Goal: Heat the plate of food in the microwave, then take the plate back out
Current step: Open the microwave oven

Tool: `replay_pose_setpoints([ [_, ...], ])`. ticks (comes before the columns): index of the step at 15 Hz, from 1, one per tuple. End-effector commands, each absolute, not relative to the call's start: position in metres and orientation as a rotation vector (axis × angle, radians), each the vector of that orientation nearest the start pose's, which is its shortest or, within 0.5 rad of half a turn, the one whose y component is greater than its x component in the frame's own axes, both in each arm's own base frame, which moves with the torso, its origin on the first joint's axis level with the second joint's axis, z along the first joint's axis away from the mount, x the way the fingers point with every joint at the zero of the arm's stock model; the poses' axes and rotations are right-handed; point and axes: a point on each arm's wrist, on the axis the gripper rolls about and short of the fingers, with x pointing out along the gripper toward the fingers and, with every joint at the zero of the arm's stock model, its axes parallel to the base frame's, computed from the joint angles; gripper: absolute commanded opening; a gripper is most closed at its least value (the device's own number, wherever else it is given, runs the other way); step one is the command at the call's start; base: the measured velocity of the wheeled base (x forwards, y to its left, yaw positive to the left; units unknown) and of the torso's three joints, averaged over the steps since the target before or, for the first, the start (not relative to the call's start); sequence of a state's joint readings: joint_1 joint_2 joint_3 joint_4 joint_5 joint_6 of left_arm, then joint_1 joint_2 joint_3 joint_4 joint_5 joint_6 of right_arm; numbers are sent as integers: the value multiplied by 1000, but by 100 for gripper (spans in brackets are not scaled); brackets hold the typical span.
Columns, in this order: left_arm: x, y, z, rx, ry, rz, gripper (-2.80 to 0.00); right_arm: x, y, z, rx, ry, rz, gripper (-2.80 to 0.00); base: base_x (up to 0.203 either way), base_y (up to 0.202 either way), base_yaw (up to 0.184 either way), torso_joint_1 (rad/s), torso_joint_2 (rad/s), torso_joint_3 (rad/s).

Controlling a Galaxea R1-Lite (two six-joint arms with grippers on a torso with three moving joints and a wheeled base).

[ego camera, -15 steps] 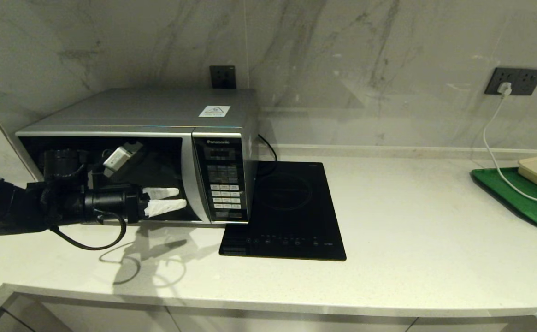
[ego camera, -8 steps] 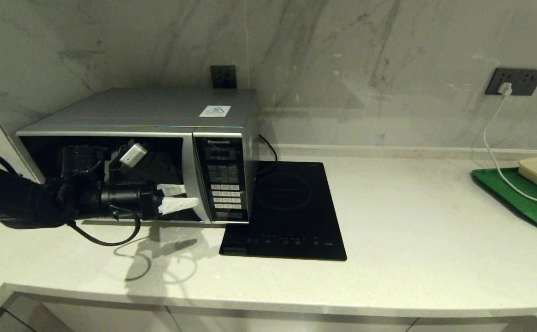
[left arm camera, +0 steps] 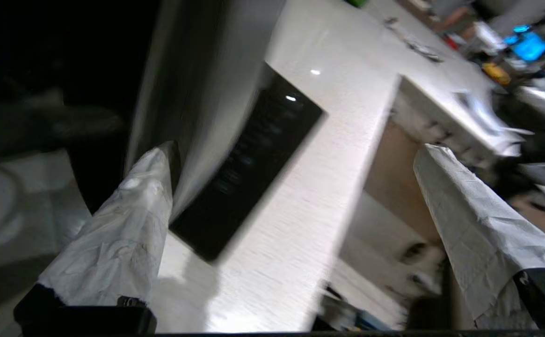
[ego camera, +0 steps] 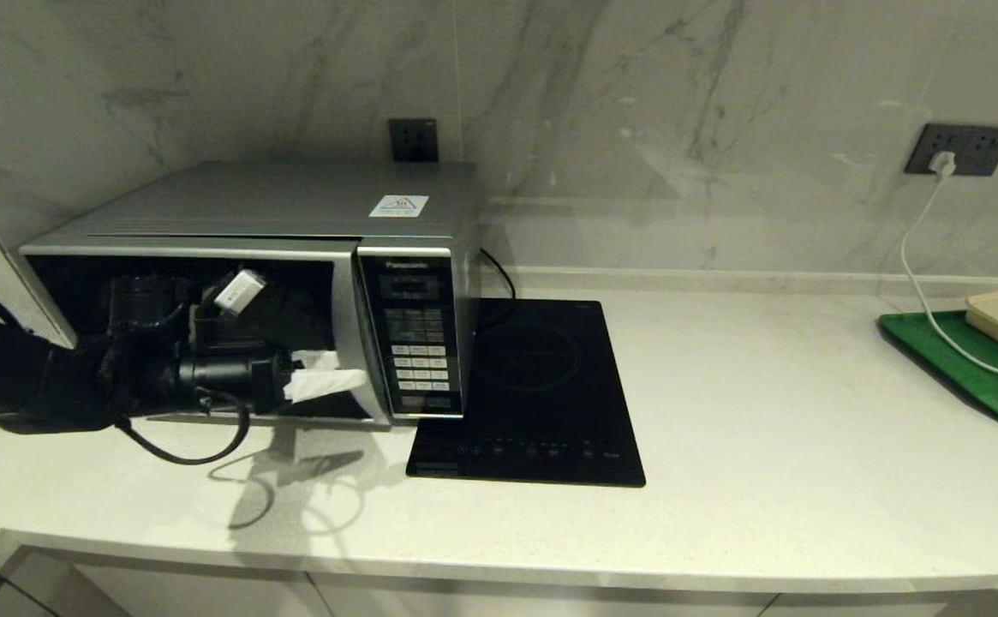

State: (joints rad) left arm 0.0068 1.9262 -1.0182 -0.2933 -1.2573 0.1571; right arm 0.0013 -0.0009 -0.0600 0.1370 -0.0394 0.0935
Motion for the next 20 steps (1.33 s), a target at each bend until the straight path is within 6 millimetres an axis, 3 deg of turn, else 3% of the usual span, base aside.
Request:
replay_pose_setpoints([
  [1, 317, 6, 156, -270, 406, -1161, 0, -28, -1, 78, 92, 76, -42, -280, 0, 0, 0, 0, 0, 0],
  [3, 310, 29, 152, -301, 428, -1055, 0, -28, -1, 78, 92, 76, -42, -280, 0, 0, 0, 0, 0, 0],
  [7, 313, 32, 145, -279, 455, -974, 0, -28, -1, 78, 92, 76, -42, -280, 0, 0, 0, 0, 0, 0],
  [10, 296, 40, 161, -191, 424, -821, 0, -28, -1, 78, 92, 76, -42, -280, 0, 0, 0, 0, 0, 0],
  [11, 285, 45, 169, -168, 400, -793, -280, -28, -1, 78, 92, 76, -42, -280, 0, 0, 0, 0, 0, 0],
  [14, 242, 46, 205, -86, 291, -731, -280, -28, -1, 78, 92, 76, -42, -280, 0, 0, 0, 0, 0, 0],
  [17, 203, 39, 247, -1, 235, -546, -280, -28, -1, 78, 92, 76, -42, -280, 0, 0, 0, 0, 0, 0],
  [20, 187, 25, 293, 32, 263, -426, -280, -28, -1, 78, 92, 76, -42, -280, 0, 0, 0, 0, 0, 0],
])
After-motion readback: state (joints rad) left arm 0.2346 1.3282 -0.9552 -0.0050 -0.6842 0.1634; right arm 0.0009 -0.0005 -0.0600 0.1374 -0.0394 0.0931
